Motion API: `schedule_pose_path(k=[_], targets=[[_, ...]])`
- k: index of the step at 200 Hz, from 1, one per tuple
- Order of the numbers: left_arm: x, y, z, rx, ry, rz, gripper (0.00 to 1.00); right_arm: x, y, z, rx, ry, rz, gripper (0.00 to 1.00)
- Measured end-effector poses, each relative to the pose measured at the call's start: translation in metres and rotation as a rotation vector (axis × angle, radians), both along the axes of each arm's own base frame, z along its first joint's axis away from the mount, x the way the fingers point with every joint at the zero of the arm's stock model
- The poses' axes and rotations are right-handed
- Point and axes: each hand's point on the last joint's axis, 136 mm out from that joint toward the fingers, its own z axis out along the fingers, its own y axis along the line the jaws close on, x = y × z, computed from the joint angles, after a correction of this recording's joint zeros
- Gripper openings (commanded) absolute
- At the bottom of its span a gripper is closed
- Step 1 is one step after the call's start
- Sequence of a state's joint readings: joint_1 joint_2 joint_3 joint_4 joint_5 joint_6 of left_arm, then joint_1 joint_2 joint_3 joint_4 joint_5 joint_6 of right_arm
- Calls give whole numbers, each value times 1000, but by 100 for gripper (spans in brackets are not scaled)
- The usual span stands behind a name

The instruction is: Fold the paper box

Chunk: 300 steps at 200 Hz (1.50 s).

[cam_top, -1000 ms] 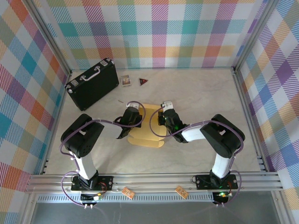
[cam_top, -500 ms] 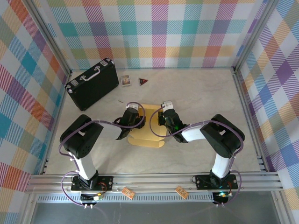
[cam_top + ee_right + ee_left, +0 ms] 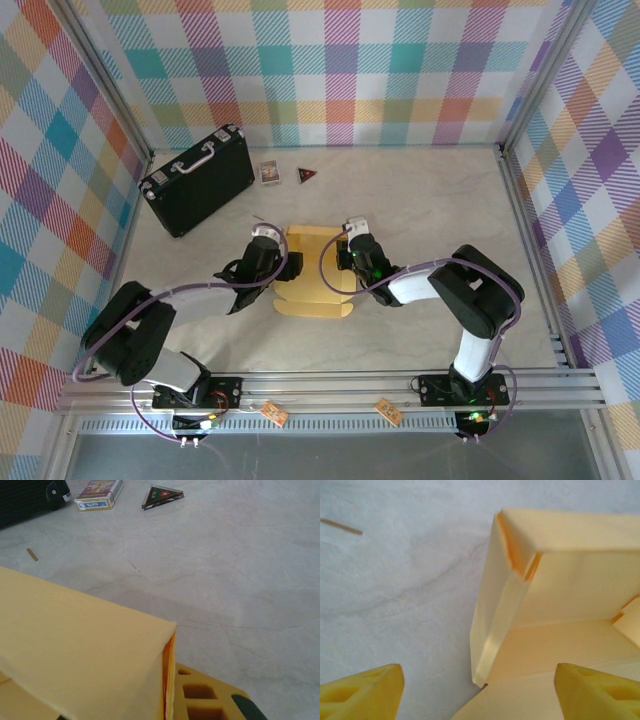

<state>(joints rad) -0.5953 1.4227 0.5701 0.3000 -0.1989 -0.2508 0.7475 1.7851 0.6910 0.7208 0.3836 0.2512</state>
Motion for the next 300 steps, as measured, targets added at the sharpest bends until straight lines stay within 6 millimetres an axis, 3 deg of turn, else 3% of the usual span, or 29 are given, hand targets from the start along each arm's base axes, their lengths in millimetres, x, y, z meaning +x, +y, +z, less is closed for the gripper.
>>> schedule_pose_path(k=[33, 82, 98, 112, 130, 149, 238, 257, 290, 300], targets=[[-2, 2, 1, 5, 7, 0, 60, 0, 0, 0, 1, 0, 1, 0], [9, -6, -18, 53, 53, -10, 57, 0, 0, 0, 1, 0, 1, 0], [16, -10, -16, 62, 45, -14, 48, 0, 0, 0, 1, 0, 0, 0], [24, -13, -15, 68, 35, -10, 29, 0, 0, 0, 0, 0, 0, 0], [32, -15, -17, 92, 22, -8, 19, 0, 0, 0, 1, 0, 1, 0], [39, -16, -22, 119, 20, -3, 0, 0, 0, 0, 0, -1, -1, 0], [44, -18, -20, 125, 0, 2, 0, 2, -3, 0, -5, -5, -14, 0], [44, -18, -20, 124, 0, 2, 0, 0, -2, 0, 4, -5, -2, 21], [40, -14, -21, 107, 4, 31, 0, -5, 4, 1, 22, 7, 31, 29], [40, -12, -21, 100, 6, 47, 0, -5, 5, 0, 25, 13, 37, 35]])
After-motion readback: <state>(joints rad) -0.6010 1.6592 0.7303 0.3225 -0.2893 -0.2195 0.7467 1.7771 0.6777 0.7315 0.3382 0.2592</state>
